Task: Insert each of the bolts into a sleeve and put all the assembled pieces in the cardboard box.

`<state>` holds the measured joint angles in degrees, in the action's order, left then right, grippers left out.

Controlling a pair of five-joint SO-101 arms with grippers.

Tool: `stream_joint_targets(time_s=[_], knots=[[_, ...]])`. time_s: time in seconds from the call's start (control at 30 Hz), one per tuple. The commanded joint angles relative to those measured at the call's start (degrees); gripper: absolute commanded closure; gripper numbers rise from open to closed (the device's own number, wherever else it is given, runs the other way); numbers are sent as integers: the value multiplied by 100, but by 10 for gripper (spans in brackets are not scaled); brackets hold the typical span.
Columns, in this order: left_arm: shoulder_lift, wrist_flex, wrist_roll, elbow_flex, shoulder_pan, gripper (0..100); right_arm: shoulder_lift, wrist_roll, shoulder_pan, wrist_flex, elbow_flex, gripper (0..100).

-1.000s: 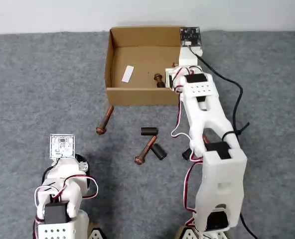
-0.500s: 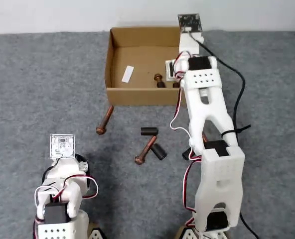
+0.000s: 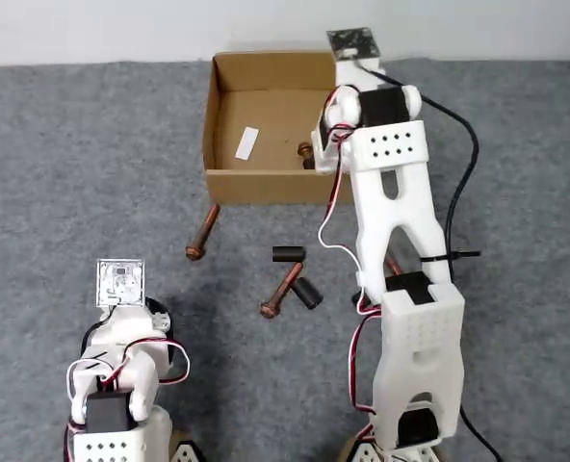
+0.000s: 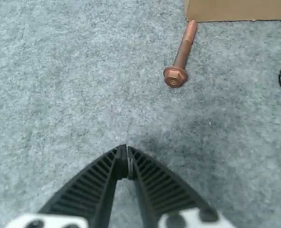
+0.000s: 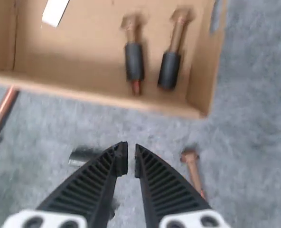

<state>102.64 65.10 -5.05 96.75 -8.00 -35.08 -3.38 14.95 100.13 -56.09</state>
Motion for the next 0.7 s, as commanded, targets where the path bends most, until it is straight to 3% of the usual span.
stream_joint_targets(time_s=[0.0,0.17,0.5,0.67], knots=[[26,-9,26,-22,-26,995,110,53,92,277,-255,987],[26,-9,26,-22,-26,995,664,396,391,295,501,987],[26,-9,26,-22,-26,995,2088,695,673,268,4062,977],[26,-9,26,-22,-26,995,2079,695,954,207,4756,832]])
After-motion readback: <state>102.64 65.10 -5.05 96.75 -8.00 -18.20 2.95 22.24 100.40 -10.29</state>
